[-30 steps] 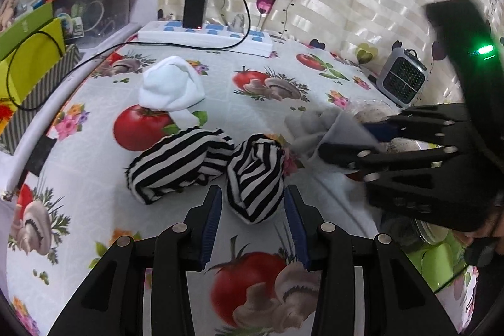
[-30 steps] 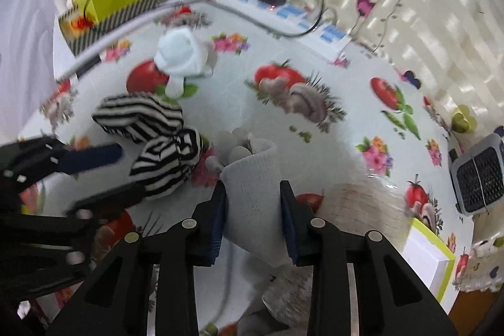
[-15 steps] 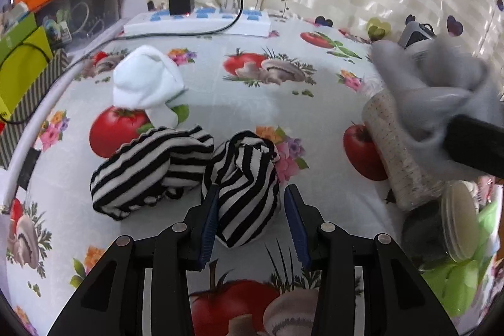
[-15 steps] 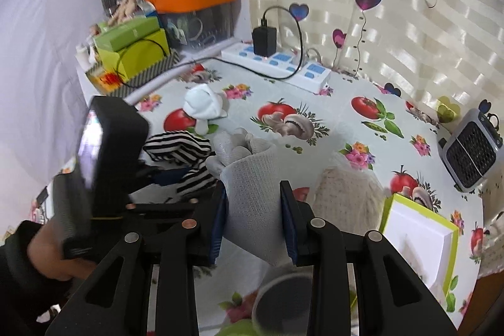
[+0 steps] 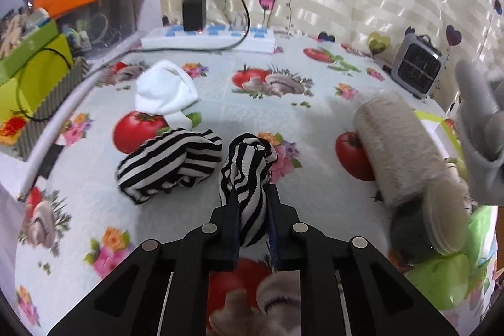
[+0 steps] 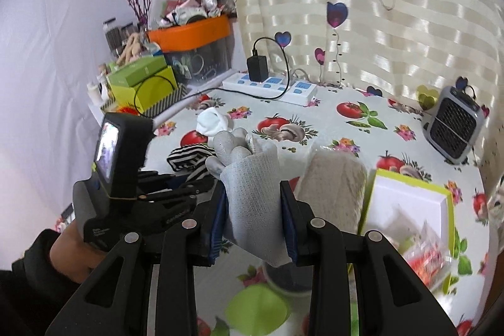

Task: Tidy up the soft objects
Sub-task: 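Carry striped sock with left tool while right tool carries glove over the box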

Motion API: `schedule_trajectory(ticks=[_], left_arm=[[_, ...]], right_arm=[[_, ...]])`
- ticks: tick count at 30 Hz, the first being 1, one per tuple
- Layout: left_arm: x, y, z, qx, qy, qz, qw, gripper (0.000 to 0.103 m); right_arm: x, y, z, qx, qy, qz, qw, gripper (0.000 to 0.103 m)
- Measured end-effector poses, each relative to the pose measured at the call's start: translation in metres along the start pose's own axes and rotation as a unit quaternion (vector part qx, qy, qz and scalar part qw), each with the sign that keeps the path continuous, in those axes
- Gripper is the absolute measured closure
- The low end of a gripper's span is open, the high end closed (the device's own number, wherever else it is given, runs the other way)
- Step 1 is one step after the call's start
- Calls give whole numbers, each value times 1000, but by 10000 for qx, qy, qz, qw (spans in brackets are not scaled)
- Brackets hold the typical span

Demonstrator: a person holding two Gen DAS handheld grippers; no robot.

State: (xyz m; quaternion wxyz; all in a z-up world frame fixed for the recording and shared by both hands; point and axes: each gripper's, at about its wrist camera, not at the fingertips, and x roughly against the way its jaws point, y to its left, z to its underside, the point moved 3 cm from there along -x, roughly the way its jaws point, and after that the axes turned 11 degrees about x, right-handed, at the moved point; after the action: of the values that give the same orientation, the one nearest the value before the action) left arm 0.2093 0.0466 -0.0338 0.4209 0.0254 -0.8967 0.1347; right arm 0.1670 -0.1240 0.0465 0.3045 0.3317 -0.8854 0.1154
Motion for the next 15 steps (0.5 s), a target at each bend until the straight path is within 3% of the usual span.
schedule_trajectory(ticks=[7, 15], left_arm=[[55, -13, 15, 20, -444, 124, 9989, 89], [100, -37, 34, -140, -648, 310, 9973, 89]], right_arm=[[33, 2, 23, -315, -265, -45, 9991, 70], [72, 3, 47, -569, -526, 39, 9970, 70]])
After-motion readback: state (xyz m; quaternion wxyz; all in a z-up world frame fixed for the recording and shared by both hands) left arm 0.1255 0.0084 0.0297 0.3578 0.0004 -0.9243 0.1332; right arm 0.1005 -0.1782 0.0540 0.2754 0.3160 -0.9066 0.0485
